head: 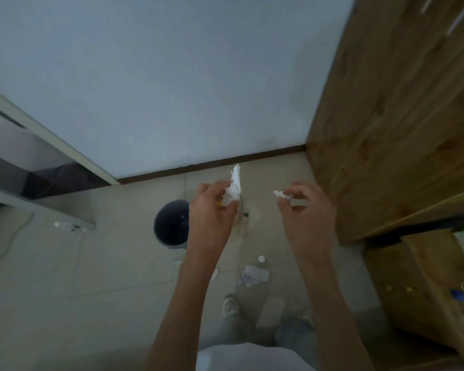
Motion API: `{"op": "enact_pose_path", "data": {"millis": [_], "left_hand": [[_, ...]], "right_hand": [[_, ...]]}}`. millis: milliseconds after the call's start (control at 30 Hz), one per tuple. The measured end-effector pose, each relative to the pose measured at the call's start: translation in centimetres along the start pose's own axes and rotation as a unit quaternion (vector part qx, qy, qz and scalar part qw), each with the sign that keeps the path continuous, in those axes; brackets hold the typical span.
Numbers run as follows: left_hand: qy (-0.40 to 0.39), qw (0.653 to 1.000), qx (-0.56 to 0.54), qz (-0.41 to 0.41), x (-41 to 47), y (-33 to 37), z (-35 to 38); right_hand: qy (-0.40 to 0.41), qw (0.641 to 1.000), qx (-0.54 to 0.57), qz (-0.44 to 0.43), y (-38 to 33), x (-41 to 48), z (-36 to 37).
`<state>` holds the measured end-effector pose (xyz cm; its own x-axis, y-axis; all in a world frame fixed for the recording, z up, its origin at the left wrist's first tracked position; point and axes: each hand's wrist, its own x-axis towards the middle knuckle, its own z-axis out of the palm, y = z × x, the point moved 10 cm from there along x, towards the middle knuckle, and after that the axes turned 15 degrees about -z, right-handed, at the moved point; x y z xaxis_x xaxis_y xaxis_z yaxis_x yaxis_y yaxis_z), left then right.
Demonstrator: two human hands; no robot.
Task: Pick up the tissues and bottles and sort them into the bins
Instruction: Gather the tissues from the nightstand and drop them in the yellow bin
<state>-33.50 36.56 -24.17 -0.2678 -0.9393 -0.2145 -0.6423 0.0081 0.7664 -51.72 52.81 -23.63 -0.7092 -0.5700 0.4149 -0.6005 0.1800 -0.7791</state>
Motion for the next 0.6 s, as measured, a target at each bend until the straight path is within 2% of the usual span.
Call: {"op": "enact_pose_path", "data": {"millis": [133, 300, 600], "left_hand": [[0.036, 0.999, 0.015, -0.015, 2.1, -4.5, -5.5], [0.057, 0.998, 0.022, -0.034, 3.8, -8.1, -10.3], [0.085, 0.993, 0.030, -0.078, 9.4, -11.8, -12.5]], "right_hand": [[-0.033, 0.999, -0.030, -0.031, -3.2, -0.8, 5.4], [-0.057, 0.996, -0.012, -0.062, -5.6, -0.7, 11.0], [-0.123, 0.985, -0.027, -0.114, -5.6, 2.6, 18.0]]}}
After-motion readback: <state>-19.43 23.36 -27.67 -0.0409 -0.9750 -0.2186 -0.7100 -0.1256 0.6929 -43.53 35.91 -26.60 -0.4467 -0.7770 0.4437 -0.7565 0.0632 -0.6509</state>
